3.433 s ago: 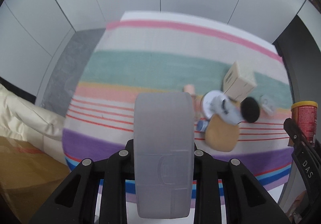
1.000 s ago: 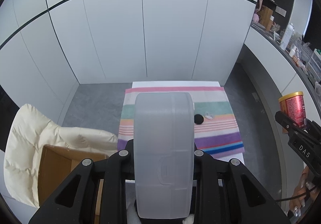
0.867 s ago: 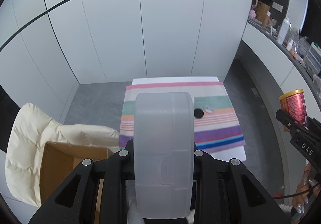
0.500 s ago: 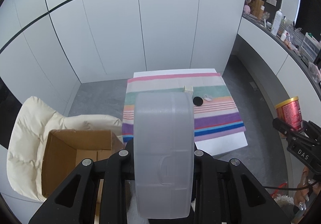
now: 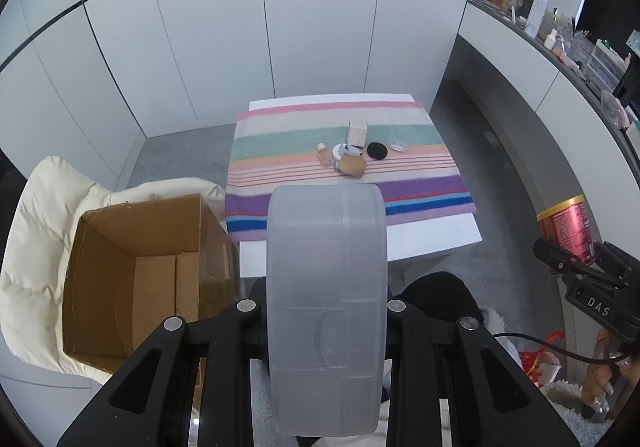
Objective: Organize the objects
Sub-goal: 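Carry the clear case with the left tool while the right tool carries the red can to the box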
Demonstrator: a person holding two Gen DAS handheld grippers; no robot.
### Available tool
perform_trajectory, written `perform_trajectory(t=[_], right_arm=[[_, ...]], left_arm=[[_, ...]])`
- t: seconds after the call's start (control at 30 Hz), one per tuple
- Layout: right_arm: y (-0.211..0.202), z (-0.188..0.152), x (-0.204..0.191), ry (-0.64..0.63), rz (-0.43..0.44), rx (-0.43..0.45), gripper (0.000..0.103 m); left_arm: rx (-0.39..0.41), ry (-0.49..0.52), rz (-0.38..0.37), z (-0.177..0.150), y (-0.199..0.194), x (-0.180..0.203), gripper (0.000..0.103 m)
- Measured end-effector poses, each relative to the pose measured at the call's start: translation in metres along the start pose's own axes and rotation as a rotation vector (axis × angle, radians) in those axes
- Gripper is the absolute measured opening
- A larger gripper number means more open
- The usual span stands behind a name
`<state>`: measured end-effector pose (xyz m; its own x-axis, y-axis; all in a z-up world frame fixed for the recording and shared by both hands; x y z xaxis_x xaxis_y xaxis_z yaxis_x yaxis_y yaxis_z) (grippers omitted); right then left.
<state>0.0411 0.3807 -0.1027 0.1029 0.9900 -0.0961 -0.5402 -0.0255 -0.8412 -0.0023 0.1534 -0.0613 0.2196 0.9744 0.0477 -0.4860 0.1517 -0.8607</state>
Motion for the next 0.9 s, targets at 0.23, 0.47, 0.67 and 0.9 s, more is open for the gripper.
perform_trajectory(t=[0.23,0.47,0.67,0.9], right_arm=[[-0.003,0.004,-0.003,-0.008,-0.011,0.016,0.056],[-0.002,0.005,-0.013,-0.032,-0.007,0.011,0.056],[0.006,0.01,-0.051,-0.105,0.015,0.0,0.056],[0.015,0.011,-0.107,-0.22,0.071,-0.007,0.056]], left_arm=[[0.011,-0.016,0.019,0.001,-0.002,-0.013,0.028],[0.009,-0.059,0.048,-0.004,-0.001,-0.045,0.028],[0.017,-0.111,0.071,-0.017,-0.008,-0.08,0.028],[0.021,-0.181,0.106,-0.034,-0.018,-0.119,0.028]])
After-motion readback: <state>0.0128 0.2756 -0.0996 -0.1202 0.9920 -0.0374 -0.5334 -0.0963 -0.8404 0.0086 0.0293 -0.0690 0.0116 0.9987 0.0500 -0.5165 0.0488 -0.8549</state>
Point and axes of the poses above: each gripper's, at about its wrist camera, not at the fingertips, and y roughly the way its jaws point, x to its right, z to its top, the point moved 2 cm from there along y, roughly the way its jaws point, and after that the axes turned 3 degrees about -y, right-handed, at the moved point
